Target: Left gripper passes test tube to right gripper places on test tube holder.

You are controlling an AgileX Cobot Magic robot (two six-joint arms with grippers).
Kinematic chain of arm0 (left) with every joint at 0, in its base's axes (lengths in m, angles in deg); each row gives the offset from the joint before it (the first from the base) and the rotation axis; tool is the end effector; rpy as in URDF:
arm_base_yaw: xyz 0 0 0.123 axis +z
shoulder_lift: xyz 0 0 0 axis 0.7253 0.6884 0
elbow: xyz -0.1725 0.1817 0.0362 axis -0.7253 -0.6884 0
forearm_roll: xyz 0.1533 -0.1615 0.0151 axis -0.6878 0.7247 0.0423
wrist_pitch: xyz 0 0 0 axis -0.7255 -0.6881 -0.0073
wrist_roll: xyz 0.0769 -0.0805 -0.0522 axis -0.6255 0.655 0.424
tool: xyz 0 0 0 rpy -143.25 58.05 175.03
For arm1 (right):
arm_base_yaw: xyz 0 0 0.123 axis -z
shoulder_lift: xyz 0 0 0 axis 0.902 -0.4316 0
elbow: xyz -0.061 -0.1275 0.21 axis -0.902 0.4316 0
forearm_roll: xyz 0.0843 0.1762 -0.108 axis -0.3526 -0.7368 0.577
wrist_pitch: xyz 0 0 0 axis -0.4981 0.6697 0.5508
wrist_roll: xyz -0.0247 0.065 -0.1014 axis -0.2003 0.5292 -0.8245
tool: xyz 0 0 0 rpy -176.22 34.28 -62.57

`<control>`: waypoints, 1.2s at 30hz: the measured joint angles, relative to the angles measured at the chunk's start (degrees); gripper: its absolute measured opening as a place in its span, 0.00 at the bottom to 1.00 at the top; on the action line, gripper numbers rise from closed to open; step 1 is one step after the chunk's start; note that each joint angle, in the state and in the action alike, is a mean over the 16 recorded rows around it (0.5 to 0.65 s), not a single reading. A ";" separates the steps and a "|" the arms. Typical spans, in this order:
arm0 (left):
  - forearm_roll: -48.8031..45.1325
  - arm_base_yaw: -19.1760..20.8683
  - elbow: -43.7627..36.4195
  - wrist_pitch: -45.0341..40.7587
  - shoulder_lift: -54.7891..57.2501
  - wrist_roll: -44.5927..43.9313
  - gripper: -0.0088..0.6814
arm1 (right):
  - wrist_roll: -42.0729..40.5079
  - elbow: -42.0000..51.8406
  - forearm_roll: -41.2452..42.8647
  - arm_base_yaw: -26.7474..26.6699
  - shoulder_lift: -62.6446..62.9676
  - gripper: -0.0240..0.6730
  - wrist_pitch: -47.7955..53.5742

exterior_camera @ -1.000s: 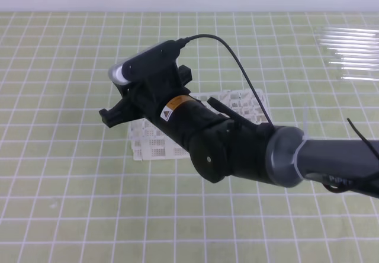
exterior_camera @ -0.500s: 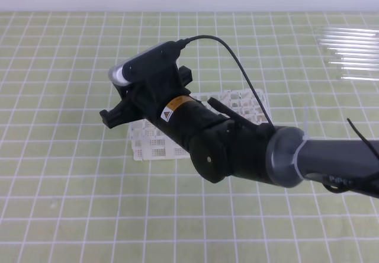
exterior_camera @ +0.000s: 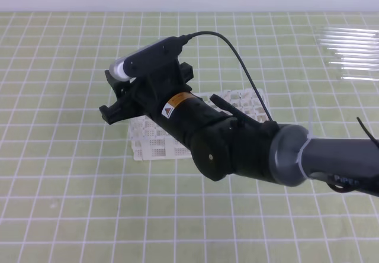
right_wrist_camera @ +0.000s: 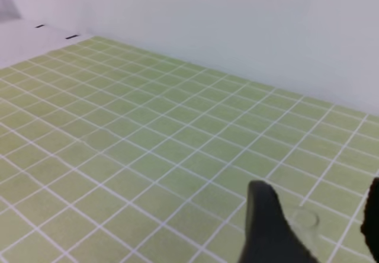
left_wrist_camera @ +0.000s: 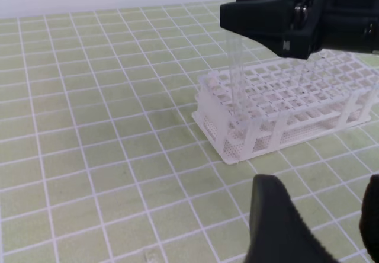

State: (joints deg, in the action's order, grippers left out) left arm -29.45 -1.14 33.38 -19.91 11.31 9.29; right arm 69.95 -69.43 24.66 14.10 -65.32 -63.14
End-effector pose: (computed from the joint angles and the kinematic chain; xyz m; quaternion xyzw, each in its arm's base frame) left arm 0.0789 -0.0250 0.2677 0.1831 0.7867 -0.1408 0.5725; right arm 0.3033 0.3402 0.2317 -0.2536 0.7007 0.2580 0.6149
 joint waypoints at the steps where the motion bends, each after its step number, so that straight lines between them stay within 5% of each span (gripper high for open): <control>1: 0.03 0.00 0.00 -0.04 0.00 -0.01 0.43 | 0.00 0.00 -0.04 0.00 0.05 0.49 0.10; 24: 0.00 0.00 0.00 -0.11 0.04 -0.03 0.43 | 0.00 0.00 -1.67 0.00 0.26 0.26 1.23; 36: -0.03 0.00 0.00 0.00 0.10 0.00 0.43 | 0.00 1.10 -1.79 0.00 2.04 0.24 1.87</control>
State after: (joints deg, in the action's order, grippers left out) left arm -29.48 -1.13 33.38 -19.91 11.41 9.29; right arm 69.95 -68.33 22.87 14.10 -63.28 -61.27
